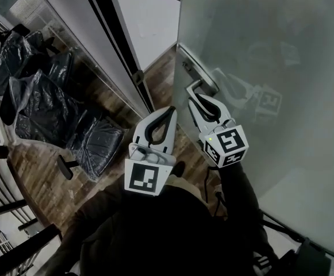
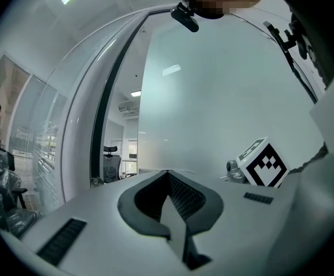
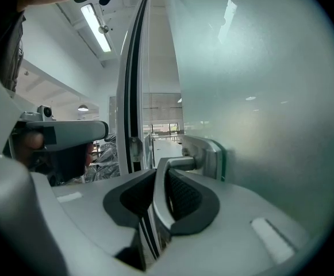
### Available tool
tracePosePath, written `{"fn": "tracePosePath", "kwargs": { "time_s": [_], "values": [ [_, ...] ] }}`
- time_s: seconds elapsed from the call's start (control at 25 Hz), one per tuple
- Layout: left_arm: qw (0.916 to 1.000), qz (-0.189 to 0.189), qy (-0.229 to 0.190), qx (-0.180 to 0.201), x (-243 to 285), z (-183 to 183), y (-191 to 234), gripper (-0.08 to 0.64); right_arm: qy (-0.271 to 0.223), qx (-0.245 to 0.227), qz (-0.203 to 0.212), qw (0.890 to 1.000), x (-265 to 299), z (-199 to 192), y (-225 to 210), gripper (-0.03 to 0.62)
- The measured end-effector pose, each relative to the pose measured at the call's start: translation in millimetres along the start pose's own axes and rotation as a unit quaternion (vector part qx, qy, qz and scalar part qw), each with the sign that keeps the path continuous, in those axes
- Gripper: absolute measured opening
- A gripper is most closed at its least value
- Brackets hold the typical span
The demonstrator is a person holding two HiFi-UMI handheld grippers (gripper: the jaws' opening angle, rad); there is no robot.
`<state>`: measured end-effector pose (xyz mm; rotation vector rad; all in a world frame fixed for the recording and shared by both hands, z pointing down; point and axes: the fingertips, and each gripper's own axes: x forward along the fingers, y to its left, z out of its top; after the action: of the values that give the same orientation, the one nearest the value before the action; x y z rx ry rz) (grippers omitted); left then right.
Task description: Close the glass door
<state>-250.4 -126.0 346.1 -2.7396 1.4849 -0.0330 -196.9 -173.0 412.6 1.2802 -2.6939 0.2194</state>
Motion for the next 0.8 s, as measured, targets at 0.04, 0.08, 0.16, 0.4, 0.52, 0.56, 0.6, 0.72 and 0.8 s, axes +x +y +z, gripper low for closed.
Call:
{"fn": "tracePosePath", "kwargs": {
  "time_s": [0.04, 0.08, 0.16, 0.4, 0.52, 0.56, 0.6, 0.72, 0.8],
  "values": [
    [1.0, -0.001, -0.002, -0.001, -4.3, 0.6, 1.7, -0.003, 0.0, -0.001, 0.001, 1.0, 0.1, -0.9, 4.7, 0.064],
    [1.0, -0.002, -0.004, -0.001, -8.5, 1.7, 3.4, -0.003, 0.0, -0.002, 0.004, 1.0, 0.3, -1.3, 9.5, 0.064],
    [1.0, -0.006, -0.004, 0.002, -16.9, 1.8, 5.9, -0.003, 0.001, -0.004, 0.008, 1.0, 0.3, -2.6, 18.3, 0.064],
    [0.9999, -0.015, -0.005, -0.001, -42.9, -3.7, 14.0, -0.003, -0.001, -0.006, 0.021, 1.0, -1.8, -9.9, 42.2, 0.064],
    [0.9998, -0.02, 0.002, -0.004, -59.1, -11.8, 16.8, -0.003, -0.002, -0.006, 0.03, 1.0, -6.7, -12.8, 56.9, 0.064],
    [0.9998, -0.02, 0.004, -0.006, -62.8, -12.9, 17.9, -0.003, -0.002, -0.008, 0.033, 0.999, -8.2, -11.6, 61.0, 0.064],
    [0.9998, -0.02, 0.006, -0.008, -64.9, -12.3, 19.3, -0.003, -0.002, -0.009, 0.036, 0.999, -8.9, -9.3, 64.1, 0.063],
    [0.9999, -0.015, 0.004, -0.007, -66.2, -6.4, 23.3, -0.003, -0.001, -0.008, 0.044, 0.999, -8.8, -5.2, 71.3, 0.064],
    [1.0, -0.008, 0.001, -0.005, -68.0, -3.8, 25.1, -0.003, 0.0, -0.007, 0.049, 0.999, -10.1, -8.0, 78.2, 0.064]
  ]
}}
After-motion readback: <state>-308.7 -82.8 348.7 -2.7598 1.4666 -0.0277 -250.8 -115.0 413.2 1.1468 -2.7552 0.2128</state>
